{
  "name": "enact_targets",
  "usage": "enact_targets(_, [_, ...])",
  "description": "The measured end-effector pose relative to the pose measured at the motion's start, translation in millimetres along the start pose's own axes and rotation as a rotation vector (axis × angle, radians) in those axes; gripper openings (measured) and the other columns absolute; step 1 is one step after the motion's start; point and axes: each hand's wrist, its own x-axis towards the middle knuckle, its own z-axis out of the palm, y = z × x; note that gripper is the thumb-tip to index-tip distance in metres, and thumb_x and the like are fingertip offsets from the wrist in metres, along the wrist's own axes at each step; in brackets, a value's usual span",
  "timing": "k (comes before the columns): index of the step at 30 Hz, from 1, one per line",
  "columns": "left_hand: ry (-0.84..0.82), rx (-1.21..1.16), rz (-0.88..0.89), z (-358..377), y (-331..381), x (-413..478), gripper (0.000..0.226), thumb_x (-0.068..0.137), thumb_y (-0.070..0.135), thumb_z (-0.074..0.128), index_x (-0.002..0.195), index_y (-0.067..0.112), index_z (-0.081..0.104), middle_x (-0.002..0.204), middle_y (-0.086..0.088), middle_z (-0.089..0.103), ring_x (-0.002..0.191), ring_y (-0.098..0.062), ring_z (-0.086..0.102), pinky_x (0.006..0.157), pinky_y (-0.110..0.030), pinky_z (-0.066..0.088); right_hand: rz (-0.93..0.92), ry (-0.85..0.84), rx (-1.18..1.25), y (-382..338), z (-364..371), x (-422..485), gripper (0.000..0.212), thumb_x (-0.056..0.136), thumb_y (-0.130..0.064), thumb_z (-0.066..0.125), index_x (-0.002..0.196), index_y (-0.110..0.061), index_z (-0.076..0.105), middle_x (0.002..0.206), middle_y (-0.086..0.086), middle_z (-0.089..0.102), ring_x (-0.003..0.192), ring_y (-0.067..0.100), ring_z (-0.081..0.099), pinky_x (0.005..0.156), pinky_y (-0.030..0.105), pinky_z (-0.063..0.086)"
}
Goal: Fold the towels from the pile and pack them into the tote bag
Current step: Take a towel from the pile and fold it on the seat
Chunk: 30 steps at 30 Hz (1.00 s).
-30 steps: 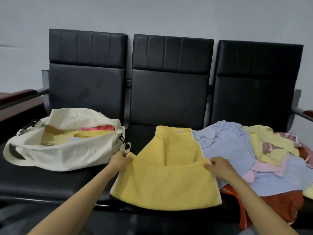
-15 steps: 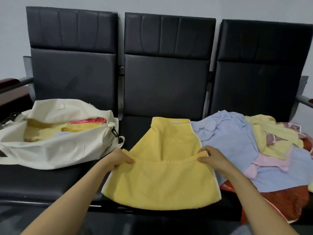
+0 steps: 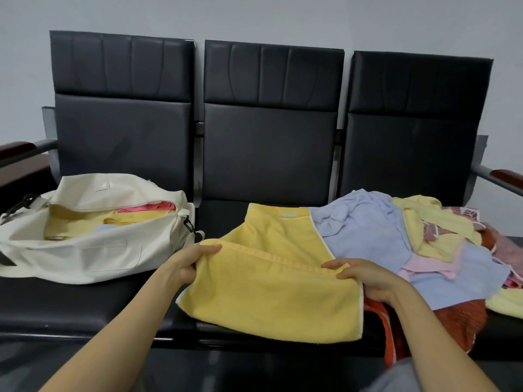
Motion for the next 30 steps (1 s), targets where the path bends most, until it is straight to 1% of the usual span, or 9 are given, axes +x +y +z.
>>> enact_targets(3, [0.056,-0.060,0.119,0.3,-1.9,-6.7,0.054,0.078,0.010,0.075,0.126,0.001,0.052,0.115,-0.016,0.061,0.100,-0.032,0.060,0.081,-0.046,0.047,-0.030,-0.029,0.102,1.7,-1.3,-9.0,0.036,0.091,0.007,0.047,0.112,-0.009,0.070,0.124,0.014,0.061,0.110,0.030,0.061,0.086,0.034,0.052])
enact_targets(6, [0.057,-0.026,0.352,5.2,11.2,-22.3,0.059,0.084,0.009,0.070,0.137,0.022,0.045,0.131,-0.002,0.045,0.105,-0.025,0.054,0.076,-0.040,0.048,-0.142,0.031,0.128,-16.5,-4.0,-15.2,0.042,0.092,0.005,0.045,0.118,-0.019,0.068,0.127,0.010,0.059,0.114,0.031,0.059,0.093,0.038,0.050])
enact_targets(8, [0.020,0.029,0.454,9.6,33.7,-38.8,0.043,0.090,0.008,0.062,0.128,0.027,0.054,0.127,-0.001,0.044,0.100,-0.019,0.052,0.073,-0.036,0.048,-0.255,0.075,0.068,-43.2,-1.5,-23.4,0.046,0.093,0.005,0.044,0.123,-0.024,0.063,0.124,0.007,0.060,0.109,0.024,0.060,0.089,0.032,0.051])
enact_targets(11, [0.093,0.097,0.666,14.7,77.3,-62.6,0.030,0.086,0.007,0.067,0.110,0.024,0.068,0.125,-0.008,0.057,0.107,-0.023,0.058,0.086,-0.039,0.052,-0.464,0.174,-0.009,-98.1,4.1,-45.4,0.047,0.095,0.006,0.040,0.126,-0.023,0.058,0.111,0.005,0.065,0.088,0.014,0.059,0.074,0.022,0.048])
enact_targets(14, [0.246,0.181,0.906,26.5,120.7,-99.2,0.027,0.084,0.010,0.070,0.111,0.015,0.067,0.103,-0.002,0.063,0.100,-0.021,0.059,0.086,-0.034,0.050,-0.688,0.323,-0.125,-154.1,5.0,-69.8,0.039,0.096,0.001,0.046,0.117,-0.028,0.062,0.122,0.007,0.064,0.101,0.015,0.061,0.084,0.024,0.049])
enact_targets(17, [0.283,0.201,1.100,34.1,158.9,-139.5,0.029,0.082,0.015,0.073,0.110,0.017,0.067,0.097,0.002,0.063,0.095,-0.017,0.059,0.076,-0.026,0.049,-0.872,0.468,-0.235,-196.7,6.8,-102.2,0.033,0.098,-0.008,0.049,0.121,-0.027,0.063,0.118,0.000,0.062,0.100,0.010,0.060,0.076,0.019,0.048])
enact_targets(20, [0.221,0.160,1.170,36.1,181.8,-169.8,0.031,0.085,0.016,0.071,0.114,0.022,0.067,0.108,0.003,0.063,0.100,-0.014,0.059,0.084,-0.031,0.050,-0.978,0.521,-0.239,-221.9,10.1,-131.9,0.031,0.100,-0.015,0.048,0.127,-0.023,0.059,0.116,-0.006,0.056,0.100,0.004,0.054,0.073,0.017,0.046])
enact_targets(24, [0.199,0.187,1.234,36.5,191.2,-197.5,0.034,0.086,0.014,0.069,0.119,0.021,0.064,0.114,0.003,0.061,0.107,-0.016,0.056,0.092,-0.035,0.047,-1.032,0.521,-0.218,-235.9,14.5,-153.8,0.031,0.099,-0.016,0.049,0.126,-0.024,0.060,0.117,-0.005,0.057,0.104,0.009,0.055,0.075,0.020,0.047])
enact_targets(30, [0.186,0.229,1.153,28.8,195.5,-203.7,0.035,0.087,0.012,0.068,0.122,0.019,0.063,0.116,0.003,0.057,0.114,-0.020,0.051,0.101,-0.041,0.044,-1.009,0.477,-0.183,-241.1,19.0,-158.5,0.028,0.099,-0.016,0.049,0.124,-0.023,0.061,0.110,-0.010,0.057,0.103,0.007,0.054,0.080,0.023,0.047])
